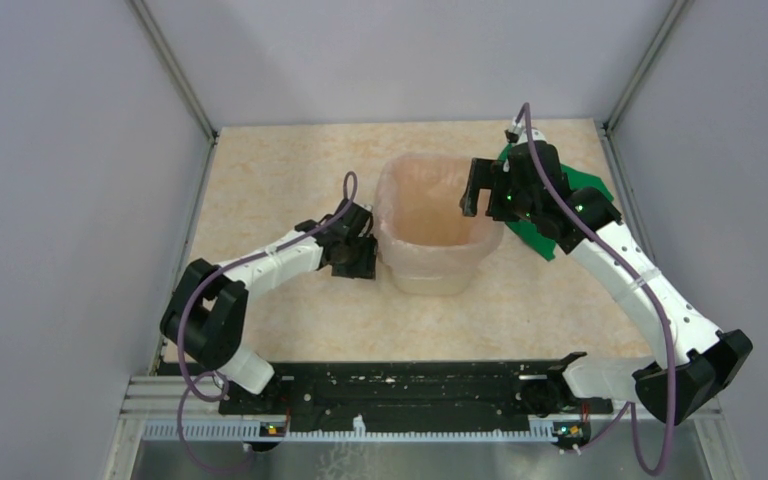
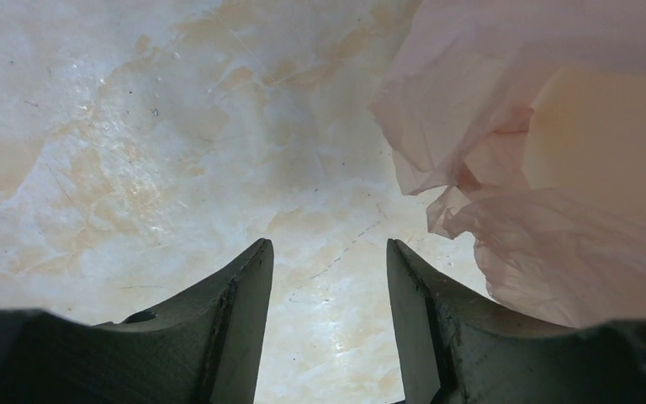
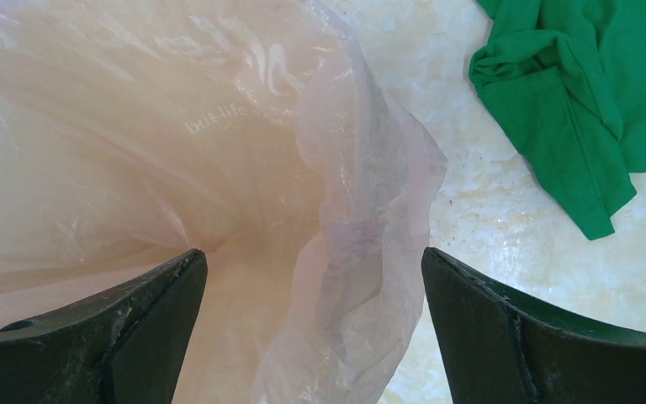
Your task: Put the trash bags into the trash bin
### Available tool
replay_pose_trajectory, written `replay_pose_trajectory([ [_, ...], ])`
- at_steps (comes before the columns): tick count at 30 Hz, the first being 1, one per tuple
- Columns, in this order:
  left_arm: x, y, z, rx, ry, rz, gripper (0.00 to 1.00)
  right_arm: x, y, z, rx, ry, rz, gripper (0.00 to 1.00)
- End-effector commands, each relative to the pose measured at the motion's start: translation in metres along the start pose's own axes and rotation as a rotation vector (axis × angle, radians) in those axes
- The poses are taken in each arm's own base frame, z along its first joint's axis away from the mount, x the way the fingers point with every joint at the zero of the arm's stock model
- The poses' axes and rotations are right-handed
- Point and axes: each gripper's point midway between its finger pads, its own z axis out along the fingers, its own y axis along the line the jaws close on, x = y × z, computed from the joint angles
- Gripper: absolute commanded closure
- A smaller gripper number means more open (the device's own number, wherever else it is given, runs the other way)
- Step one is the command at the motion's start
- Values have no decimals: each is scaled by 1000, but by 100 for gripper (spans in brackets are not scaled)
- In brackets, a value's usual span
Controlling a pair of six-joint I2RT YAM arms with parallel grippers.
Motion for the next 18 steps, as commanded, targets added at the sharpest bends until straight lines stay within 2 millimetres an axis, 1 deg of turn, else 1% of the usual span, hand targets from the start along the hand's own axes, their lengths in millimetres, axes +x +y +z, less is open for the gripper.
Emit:
replay_pose_trajectory([
  [1, -3, -4, -12, 41, -36, -5, 41, -23, 3, -14, -12, -73, -7, 1],
  [4, 0, -2, -12, 43, -31, -7, 41, -24, 3, -14, -8, -70, -13, 1],
  [6, 4, -4, -11, 62, -17, -6, 41, -24, 3, -14, -8, -73, -16, 1],
  [12, 17, -8, -2, 96, 17, -22, 42, -25, 4, -12, -10, -70, -20, 1],
  [18, 16, -11, -5, 119, 5, -14, 41, -27, 4, -14, -9, -71, -28, 1],
])
